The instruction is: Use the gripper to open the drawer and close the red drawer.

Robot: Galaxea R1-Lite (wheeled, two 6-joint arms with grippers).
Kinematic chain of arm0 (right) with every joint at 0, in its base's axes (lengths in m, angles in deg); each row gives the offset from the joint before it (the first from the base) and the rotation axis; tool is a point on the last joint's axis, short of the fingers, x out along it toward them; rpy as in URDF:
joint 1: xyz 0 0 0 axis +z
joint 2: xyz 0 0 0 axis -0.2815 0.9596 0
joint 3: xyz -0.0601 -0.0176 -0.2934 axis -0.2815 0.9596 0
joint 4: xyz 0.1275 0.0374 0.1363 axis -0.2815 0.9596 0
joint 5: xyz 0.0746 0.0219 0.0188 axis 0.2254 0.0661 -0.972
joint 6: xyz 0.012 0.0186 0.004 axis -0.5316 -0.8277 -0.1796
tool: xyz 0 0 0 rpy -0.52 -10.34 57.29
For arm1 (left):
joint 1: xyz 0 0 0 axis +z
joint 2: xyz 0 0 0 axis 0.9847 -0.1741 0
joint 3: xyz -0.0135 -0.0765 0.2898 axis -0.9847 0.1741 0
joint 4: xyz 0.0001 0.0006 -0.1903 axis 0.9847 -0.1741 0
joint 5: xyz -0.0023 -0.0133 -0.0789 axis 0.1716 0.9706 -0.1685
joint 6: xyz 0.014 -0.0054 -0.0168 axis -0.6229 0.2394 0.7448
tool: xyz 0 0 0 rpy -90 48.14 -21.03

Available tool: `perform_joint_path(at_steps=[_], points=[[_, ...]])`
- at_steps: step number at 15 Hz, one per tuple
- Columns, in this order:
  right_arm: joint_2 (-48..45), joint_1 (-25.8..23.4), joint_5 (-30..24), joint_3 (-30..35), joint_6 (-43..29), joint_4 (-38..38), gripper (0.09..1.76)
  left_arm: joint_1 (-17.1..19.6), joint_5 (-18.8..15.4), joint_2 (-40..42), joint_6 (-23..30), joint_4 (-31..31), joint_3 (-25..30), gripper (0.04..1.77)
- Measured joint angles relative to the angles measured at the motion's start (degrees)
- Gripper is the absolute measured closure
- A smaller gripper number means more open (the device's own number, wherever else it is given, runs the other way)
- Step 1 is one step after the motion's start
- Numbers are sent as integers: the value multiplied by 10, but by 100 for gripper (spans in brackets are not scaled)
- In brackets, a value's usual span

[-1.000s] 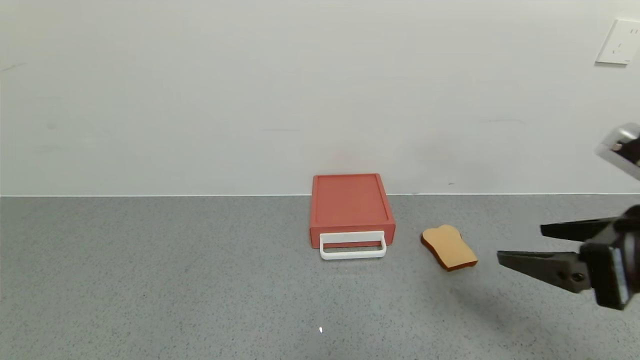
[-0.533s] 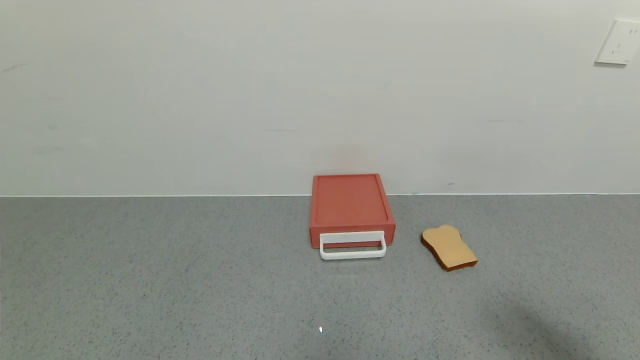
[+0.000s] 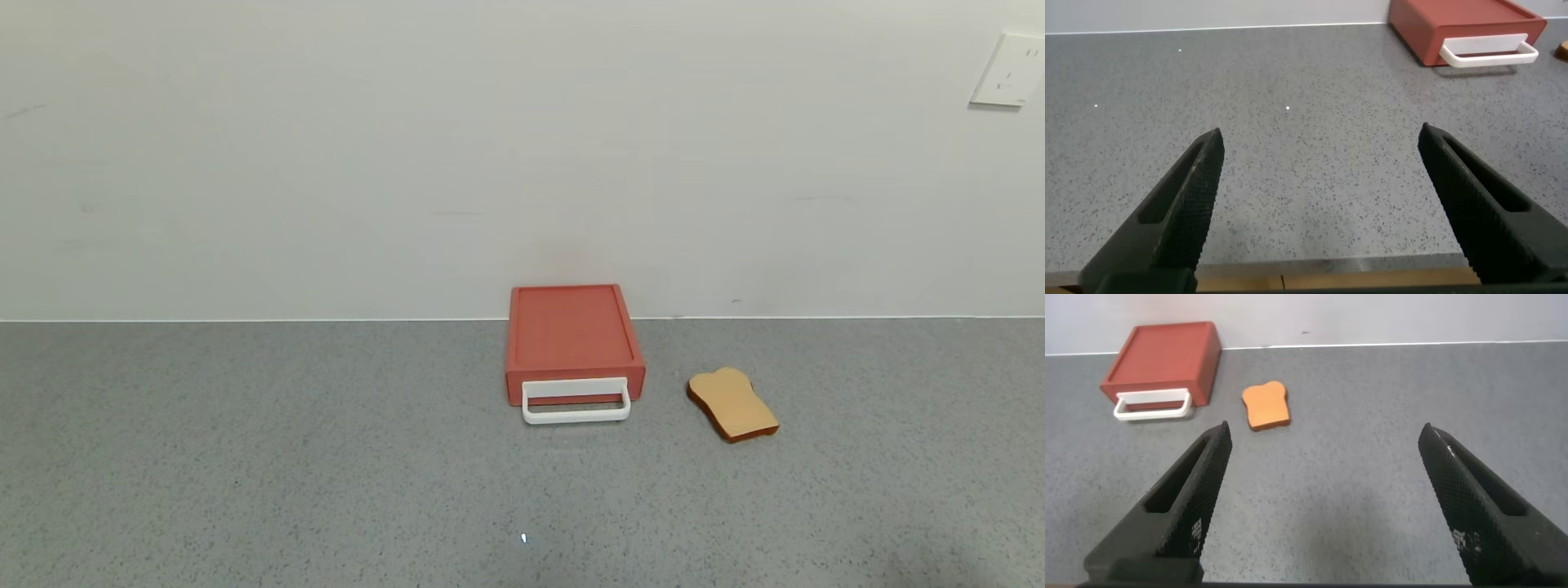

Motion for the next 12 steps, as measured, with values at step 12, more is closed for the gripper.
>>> perform_joint_path(at_steps=[12], points=[[-223,-11,-18,110,3,28,15,0,4,0,1,0,0,9]])
